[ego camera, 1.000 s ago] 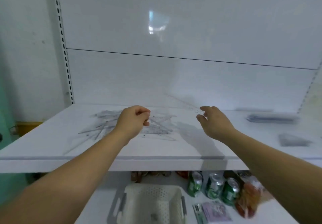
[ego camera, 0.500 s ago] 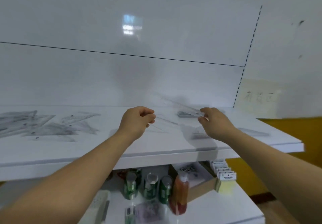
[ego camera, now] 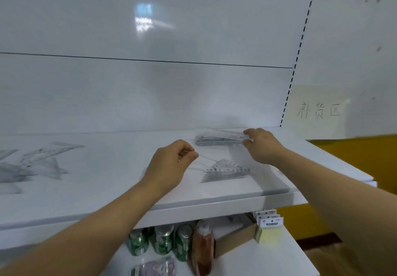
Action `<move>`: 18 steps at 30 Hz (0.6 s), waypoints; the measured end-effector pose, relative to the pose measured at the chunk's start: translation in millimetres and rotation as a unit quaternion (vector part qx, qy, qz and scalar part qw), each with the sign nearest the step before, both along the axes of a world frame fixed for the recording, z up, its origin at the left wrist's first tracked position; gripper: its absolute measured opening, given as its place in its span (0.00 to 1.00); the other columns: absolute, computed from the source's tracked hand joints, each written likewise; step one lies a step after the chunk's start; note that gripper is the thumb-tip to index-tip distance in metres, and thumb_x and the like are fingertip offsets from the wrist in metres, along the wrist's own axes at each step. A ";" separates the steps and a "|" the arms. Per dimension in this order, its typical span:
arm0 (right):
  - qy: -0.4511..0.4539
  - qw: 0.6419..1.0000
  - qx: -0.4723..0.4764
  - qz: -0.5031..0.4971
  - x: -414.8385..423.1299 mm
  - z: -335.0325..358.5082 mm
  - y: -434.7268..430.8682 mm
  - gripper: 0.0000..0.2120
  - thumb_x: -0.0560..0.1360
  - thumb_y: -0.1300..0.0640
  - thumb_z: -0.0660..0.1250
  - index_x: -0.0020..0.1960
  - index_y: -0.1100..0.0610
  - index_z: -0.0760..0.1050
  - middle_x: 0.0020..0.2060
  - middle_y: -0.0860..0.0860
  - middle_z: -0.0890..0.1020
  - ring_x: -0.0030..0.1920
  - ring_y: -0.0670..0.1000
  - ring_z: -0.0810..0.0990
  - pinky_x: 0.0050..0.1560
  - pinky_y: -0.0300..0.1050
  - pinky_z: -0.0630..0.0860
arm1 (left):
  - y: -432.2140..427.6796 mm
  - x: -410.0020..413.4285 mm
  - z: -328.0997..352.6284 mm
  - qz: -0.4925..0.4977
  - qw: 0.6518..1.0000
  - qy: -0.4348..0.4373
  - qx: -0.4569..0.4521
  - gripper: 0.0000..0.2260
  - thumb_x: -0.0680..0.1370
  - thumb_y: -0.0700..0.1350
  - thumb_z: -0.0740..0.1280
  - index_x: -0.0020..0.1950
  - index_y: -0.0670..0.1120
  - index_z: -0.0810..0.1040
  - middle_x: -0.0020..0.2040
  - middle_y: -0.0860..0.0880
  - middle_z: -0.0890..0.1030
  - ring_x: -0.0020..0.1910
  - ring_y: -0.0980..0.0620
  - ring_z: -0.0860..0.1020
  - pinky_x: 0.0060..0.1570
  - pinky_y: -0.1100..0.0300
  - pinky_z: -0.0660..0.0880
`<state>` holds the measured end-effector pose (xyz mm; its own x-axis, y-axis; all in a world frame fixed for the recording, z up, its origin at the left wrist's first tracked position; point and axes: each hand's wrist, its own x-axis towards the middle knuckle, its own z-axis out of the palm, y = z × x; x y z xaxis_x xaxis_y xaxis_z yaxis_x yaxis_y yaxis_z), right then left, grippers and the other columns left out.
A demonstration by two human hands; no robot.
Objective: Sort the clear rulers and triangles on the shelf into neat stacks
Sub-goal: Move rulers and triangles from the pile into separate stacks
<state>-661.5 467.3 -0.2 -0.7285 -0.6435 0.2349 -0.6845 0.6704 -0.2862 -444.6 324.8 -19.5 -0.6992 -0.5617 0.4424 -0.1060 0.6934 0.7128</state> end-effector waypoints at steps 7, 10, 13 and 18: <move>-0.005 1.000 0.014 0.020 -45.0 -0.3 -7.8 0.20 0.81 0.51 0.54 0.72 0.54 0.65 0.66 0.58 0.69 0.66 0.60 0.68 0.66 0.54 0.67 | 17.8 -17.7 0.2 0.015 0.997 -0.059 -0.050 0.05 0.78 0.53 0.65 0.47 0.52 0.75 0.44 0.57 0.79 0.46 0.57 0.78 0.49 0.61 0.75; -0.008 0.998 0.034 0.051 -65.7 4.1 -13.9 0.21 0.80 0.51 0.54 0.72 0.54 0.64 0.68 0.56 0.68 0.67 0.58 0.67 0.67 0.53 0.66 | 29.5 -24.3 -4.1 0.022 0.992 -0.107 -0.067 0.06 0.78 0.54 0.64 0.49 0.53 0.75 0.50 0.56 0.80 0.50 0.57 0.78 0.51 0.61 0.75; -0.012 0.995 0.054 0.082 -83.4 4.1 -18.7 0.21 0.80 0.51 0.54 0.72 0.53 0.64 0.68 0.55 0.69 0.66 0.57 0.68 0.66 0.53 0.67 | 36.1 -29.5 -7.6 0.033 0.989 -0.130 -0.056 0.05 0.77 0.54 0.64 0.50 0.55 0.76 0.55 0.58 0.80 0.51 0.58 0.78 0.53 0.59 0.75; -0.014 0.986 0.092 0.135 -96.8 -2.8 -20.3 0.19 0.81 0.51 0.52 0.70 0.54 0.65 0.65 0.57 0.71 0.62 0.59 0.71 0.63 0.52 0.69 | 41.9 -27.4 -7.2 0.052 0.983 -0.166 -0.052 0.04 0.76 0.50 0.66 0.50 0.56 0.80 0.53 0.58 0.81 0.49 0.59 0.78 0.54 0.59 0.75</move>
